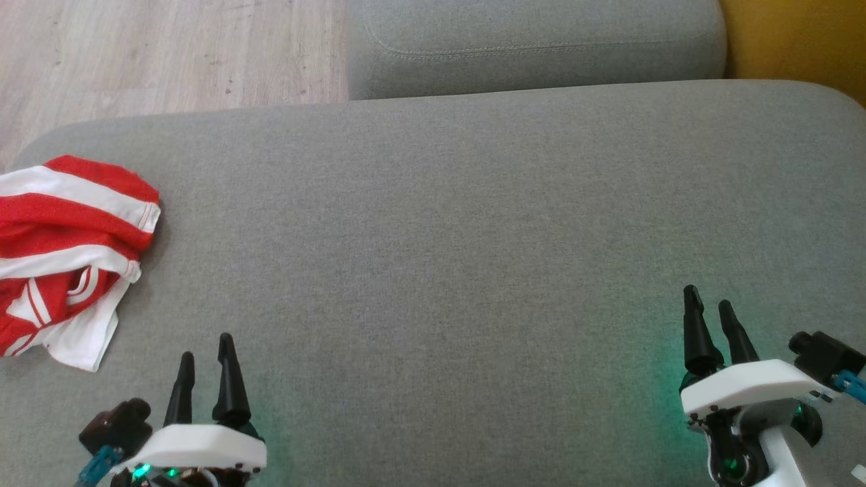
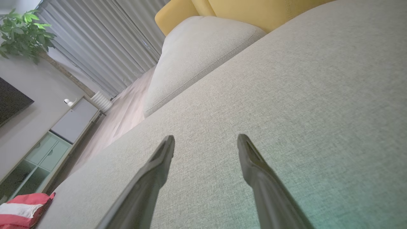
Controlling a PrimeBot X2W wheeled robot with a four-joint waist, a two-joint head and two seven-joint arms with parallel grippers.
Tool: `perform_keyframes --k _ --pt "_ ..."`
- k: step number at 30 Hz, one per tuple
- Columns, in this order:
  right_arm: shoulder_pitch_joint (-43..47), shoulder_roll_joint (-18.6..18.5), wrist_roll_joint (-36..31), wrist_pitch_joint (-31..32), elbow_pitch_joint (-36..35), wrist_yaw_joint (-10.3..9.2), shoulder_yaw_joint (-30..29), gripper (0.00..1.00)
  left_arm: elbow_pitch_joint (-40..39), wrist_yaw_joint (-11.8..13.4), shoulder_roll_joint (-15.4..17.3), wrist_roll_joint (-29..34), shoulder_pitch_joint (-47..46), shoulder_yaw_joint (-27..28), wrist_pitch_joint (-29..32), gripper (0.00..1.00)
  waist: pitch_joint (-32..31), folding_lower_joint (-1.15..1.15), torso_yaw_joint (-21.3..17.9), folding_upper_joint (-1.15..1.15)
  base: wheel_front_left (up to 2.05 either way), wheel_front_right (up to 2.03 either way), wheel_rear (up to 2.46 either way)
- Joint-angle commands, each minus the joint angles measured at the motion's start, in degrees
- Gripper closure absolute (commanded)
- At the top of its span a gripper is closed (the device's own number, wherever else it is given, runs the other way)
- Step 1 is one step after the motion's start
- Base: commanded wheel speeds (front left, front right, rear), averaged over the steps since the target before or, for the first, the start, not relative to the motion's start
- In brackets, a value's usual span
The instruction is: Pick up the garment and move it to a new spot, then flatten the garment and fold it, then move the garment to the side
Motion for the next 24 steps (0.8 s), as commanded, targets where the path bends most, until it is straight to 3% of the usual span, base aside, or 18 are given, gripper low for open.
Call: perform_keyframes --k 1,13,24 --pt "-2.6 -0.2 -2.1 -0.9 -1.5 -0.03 1.0 0.0 -1.4 0.5 0.8 2.0 -1.5 0.9 -0.9 0.0 0.0 0.0 0.0 0.0 0.0 0.0 0.0" --pt "-2.7 0.4 -12.1 -3.1 -1.2 -0.03 1.4 0.0 -1.6 1.0 0.6 11.4 -1.3 -0.2 -3.1 0.0 -0.1 0.0 -0.2 0.0 0.0 0.0 0.0" --pt "-2.5 0.6 -20.0 -5.0 -2.2 -0.04 1.8 0.0 -3.3 3.0 0.3 19.0 -0.8 -0.3 -4.9 0.0 -0.4 0.0 -0.2 0.0 0.0 0.0 0.0"
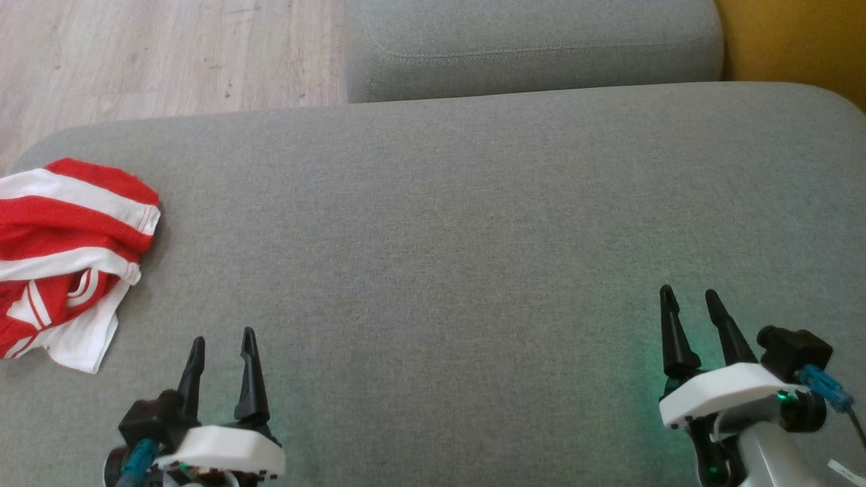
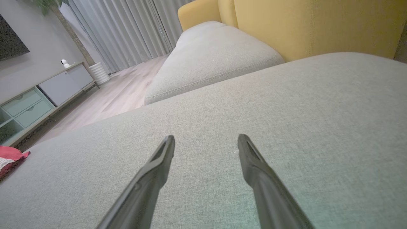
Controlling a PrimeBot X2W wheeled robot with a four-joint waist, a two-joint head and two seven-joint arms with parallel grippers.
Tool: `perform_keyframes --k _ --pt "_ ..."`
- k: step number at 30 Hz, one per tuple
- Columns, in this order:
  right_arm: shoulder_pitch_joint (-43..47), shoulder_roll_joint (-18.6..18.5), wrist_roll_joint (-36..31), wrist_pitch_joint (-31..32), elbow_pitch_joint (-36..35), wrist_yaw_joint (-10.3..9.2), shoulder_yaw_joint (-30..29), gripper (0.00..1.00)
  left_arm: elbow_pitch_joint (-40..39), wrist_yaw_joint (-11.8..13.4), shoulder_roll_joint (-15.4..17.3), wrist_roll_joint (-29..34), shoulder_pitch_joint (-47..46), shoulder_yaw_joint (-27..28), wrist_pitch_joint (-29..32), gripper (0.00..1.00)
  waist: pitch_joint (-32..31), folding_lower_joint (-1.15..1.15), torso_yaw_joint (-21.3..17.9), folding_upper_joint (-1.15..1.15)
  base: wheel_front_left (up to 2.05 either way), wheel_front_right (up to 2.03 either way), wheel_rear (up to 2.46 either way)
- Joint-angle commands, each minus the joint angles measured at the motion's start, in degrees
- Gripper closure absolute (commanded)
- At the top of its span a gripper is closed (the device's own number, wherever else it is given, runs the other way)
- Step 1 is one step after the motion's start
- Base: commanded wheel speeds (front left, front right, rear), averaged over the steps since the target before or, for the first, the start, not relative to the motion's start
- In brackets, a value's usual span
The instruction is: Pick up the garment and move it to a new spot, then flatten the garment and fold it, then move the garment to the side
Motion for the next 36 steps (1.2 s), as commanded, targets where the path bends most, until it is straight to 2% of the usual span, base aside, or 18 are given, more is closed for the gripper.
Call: perform_keyframes --k 1,9,15,21,24,30,36 --pt "-2.5 -0.3 -1.4 -0.9 -1.9 -0.04 1.1 0.0 -2.1 0.4 0.4 1.4 -1.1 1.4 -0.9 0.0 0.0 0.0 0.0 0.0 0.0 0.0 0.0" --pt "-1.9 0.1 -8.4 -2.2 -3.6 -0.04 0.3 0.0 -3.6 2.4 0.3 7.0 -0.2 1.5 -2.3 0.0 -0.1 0.0 -0.2 0.0 0.0 0.0 0.0" --pt "-1.5 0.4 -13.1 -3.2 -1.2 -0.04 -0.1 0.0 -2.5 3.7 0.2 10.7 0.4 1.6 -3.3 0.0 -0.1 0.0 -0.1 0.0 0.0 0.0 0.0" --pt "-1.8 0.7 -17.2 -4.2 0.2 -0.04 -0.2 0.0 -1.6 3.9 0.1 13.9 0.6 1.5 -4.2 0.0 -0.2 0.0 -0.1 0.0 0.0 0.0 0.0" --pt "-1.8 0.8 -17.1 -4.2 0.1 -0.04 -0.4 0.0 -1.9 4.0 0.1 13.7 0.6 1.2 -4.2 0.0 -0.1 0.0 0.3 0.0 0.0 0.0 0.0" --pt "-1.8 0.5 -16.4 -4.2 -0.5 -0.04 0.9 0.0 -1.6 4.6 0.0 12.3 -0.1 0.9 -4.2 0.0 1.3 0.0 4.5 0.0 0.0 0.0 0.0" --pt "-2.4 0.6 -15.2 -4.2 -0.4 -0.04 4.5 0.0 -0.9 5.6 0.0 10.8 0.3 1.3 -4.2 0.0 3.1 0.0 12.6 0.0 0.0 0.0 0.0"
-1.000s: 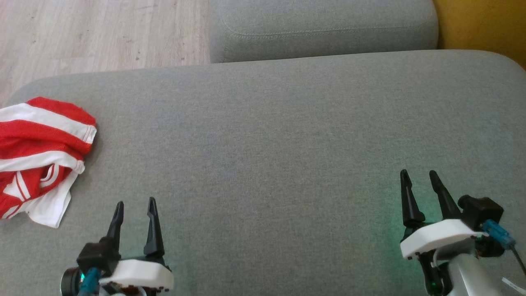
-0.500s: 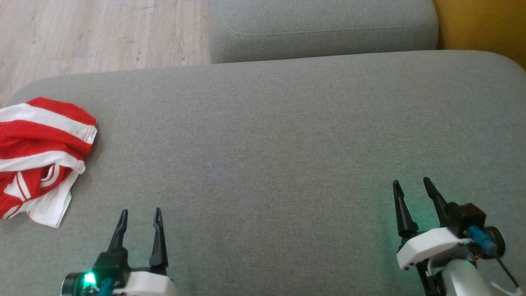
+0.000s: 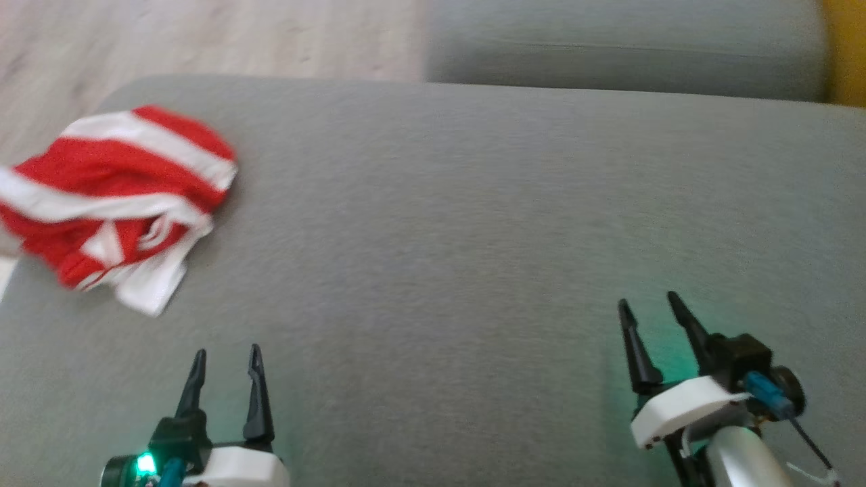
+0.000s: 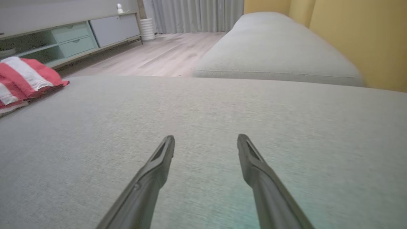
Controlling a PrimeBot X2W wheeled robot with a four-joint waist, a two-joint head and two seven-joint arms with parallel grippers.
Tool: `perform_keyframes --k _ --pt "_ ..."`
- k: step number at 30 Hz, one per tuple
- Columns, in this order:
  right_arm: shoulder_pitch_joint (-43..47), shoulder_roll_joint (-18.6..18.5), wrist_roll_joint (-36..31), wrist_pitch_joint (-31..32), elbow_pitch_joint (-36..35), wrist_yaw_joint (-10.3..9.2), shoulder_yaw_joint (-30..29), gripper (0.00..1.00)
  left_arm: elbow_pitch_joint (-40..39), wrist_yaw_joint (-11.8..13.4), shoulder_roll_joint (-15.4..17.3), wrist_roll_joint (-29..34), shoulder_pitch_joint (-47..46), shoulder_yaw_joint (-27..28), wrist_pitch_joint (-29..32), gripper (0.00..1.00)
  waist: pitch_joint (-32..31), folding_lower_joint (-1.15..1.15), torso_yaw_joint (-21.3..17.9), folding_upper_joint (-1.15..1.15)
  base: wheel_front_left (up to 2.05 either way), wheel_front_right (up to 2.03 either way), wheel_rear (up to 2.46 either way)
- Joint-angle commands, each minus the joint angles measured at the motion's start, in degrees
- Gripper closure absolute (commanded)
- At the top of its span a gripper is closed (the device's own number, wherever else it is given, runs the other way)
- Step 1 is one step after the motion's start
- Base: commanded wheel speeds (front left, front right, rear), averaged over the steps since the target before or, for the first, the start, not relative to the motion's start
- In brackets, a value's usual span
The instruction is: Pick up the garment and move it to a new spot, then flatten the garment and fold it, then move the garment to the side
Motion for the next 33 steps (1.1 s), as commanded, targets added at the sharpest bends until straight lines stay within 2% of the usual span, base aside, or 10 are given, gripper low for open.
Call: perform_keyframes --k 1,9,14,20,23,27,33 --pt "-2.7 0.1 0.7 -0.8 -1.4 -0.04 2.6 0.0 -1.3 0.5 0.1 -0.4 -1.4 2.2 -0.7 0.0 1.8 0.0 5.7 0.0 0.0 0.0 0.0" --pt "-4.6 -0.1 2.4 -0.8 -0.7 -0.04 9.6 0.0 -0.8 0.5 0.1 -1.1 0.7 6.0 -0.7 0.0 3.8 0.0 13.7 0.0 0.0 0.0 0.0" --pt "-5.1 -0.5 3.2 -0.8 -0.1 -0.04 11.3 0.0 -1.0 0.0 0.1 -1.3 0.4 6.5 -0.7 0.0 4.5 0.0 15.6 0.0 0.0 0.0 0.0" --pt "-6.9 -2.0 3.8 -0.8 -0.4 -0.04 12.9 0.0 -1.4 -2.6 0.9 -0.8 -5.4 8.7 -0.7 0.0 7.3 0.0 15.0 0.0 0.0 0.0 0.0" --pt "-8.1 -3.4 4.0 -0.8 -1.1 -0.04 13.4 0.0 -2.9 -3.7 3.1 -0.5 -11.0 10.9 -0.7 0.0 9.8 0.0 13.8 0.0 0.0 0.0 0.0" --pt "-9.9 -5.1 4.1 -0.8 -2.6 -0.04 13.8 0.0 -1.8 -5.4 7.7 0.1 -19.9 12.9 -0.7 0.0 13.9 0.0 11.6 0.0 0.0 0.0 0.0" --pt "-12.0 -6.8 3.8 -0.8 -5.7 -0.04 14.1 0.0 5.1 -7.3 14.4 0.1 -33.5 13.5 -0.7 0.0 19.7 0.0 8.3 0.0 0.0 0.0 0.0"
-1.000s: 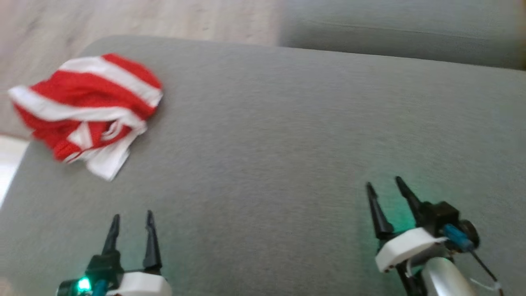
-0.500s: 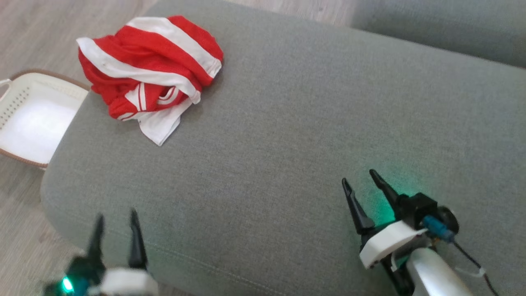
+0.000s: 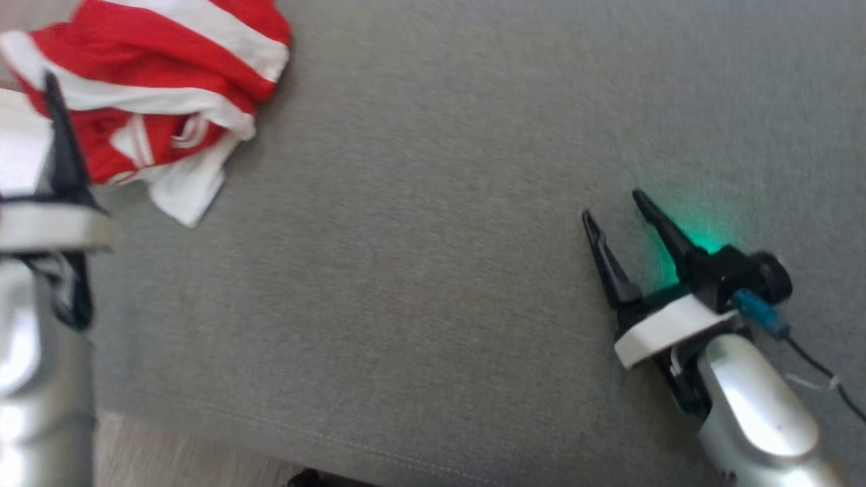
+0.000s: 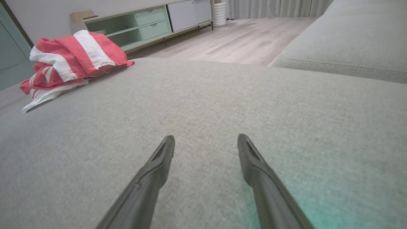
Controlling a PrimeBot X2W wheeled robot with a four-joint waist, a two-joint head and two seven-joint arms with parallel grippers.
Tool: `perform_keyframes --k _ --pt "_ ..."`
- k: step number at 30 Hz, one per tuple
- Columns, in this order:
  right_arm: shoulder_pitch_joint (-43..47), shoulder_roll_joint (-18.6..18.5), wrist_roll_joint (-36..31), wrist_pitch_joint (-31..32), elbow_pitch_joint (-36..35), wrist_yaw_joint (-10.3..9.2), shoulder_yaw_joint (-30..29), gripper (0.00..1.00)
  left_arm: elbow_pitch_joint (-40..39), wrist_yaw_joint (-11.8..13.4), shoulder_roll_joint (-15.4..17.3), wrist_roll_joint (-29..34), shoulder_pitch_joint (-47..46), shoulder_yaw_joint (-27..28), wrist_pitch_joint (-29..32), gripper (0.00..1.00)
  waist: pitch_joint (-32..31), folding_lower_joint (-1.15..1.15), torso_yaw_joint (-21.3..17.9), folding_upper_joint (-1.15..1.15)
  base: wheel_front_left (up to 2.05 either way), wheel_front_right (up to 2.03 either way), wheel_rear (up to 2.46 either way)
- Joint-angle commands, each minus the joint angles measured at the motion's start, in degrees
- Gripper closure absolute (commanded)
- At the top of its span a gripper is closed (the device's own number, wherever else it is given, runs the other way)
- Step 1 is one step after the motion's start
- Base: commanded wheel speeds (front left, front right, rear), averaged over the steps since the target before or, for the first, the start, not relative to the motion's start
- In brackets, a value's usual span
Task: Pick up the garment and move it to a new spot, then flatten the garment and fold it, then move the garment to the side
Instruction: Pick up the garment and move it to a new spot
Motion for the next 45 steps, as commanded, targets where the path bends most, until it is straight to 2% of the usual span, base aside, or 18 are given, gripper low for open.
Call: perform_keyframes --k 1,4,10,17,19,24,29,36,41,45 --pt "-1.2 -0.6 -0.2 -0.6 -1.6 -0.04 1.2 0.0 0.2 -0.2 3.9 0.1 -2.7 2.1 -0.3 0.0 3.5 -0.01 -2.8 0.0 0.0 0.0 0.0" --pt "-2.0 -1.3 -0.2 -0.6 -3.1 -0.04 1.7 0.0 7.1 -0.3 5.7 -0.3 -7.4 2.1 0.4 0.0 5.4 -0.01 -4.2 0.0 0.0 0.0 0.0" --pt "-3.2 -2.2 -0.3 -0.6 -5.7 -0.04 1.5 0.0 20.6 1.3 8.9 -1.8 -13.7 4.0 2.6 0.0 9.3 -0.01 -6.9 0.0 0.0 0.0 0.0" --pt "-4.4 -2.8 -0.3 -0.6 -6.5 -0.04 1.3 0.0 28.5 2.3 9.4 -3.8 -16.8 5.6 0.9 0.0 11.6 -0.01 -8.5 0.0 0.0 0.0 0.0" --pt "-4.5 -2.7 -0.3 -0.6 -6.5 -0.04 1.3 0.0 29.7 2.5 9.5 -4.0 -17.2 5.7 0.5 1.0 11.6 -0.01 -8.7 0.0 0.0 0.0 0.0" --pt "-4.3 -2.0 -0.1 -0.6 -5.8 -0.04 1.3 0.0 31.1 3.2 10.1 -4.0 -17.3 5.8 0.0 1.0 10.6 -0.01 -9.2 0.0 0.0 0.0 0.0" --pt "-4.0 -0.8 0.5 -0.6 -4.7 -0.04 1.3 0.0 30.1 2.4 11.1 -3.8 -17.5 5.5 -0.2 1.0 7.9 -0.01 -9.9 0.0 0.0 0.0 0.0" --pt "-2.3 0.9 1.5 -0.6 -3.3 -0.04 0.9 0.0 17.4 -0.2 11.3 -1.4 -17.5 2.3 -0.3 1.0 2.3 -0.01 -11.4 0.0 0.0 0.0 0.0" --pt "-0.4 2.7 2.2 -0.6 -2.5 -0.04 0.4 0.0 7.7 -1.4 9.2 -0.5 -18.9 -3.9 -0.3 1.0 -2.8 -0.01 -13.5 0.0 0.0 0.0 0.0" --pt "1.6 4.3 2.5 -0.6 -1.9 -0.04 0.3 0.0 1.6 -1.6 4.3 -1.9 -18.7 -11.5 -0.3 1.0 -7.0 -0.01 -16.0 0.0 0.0 0.0 0.0"
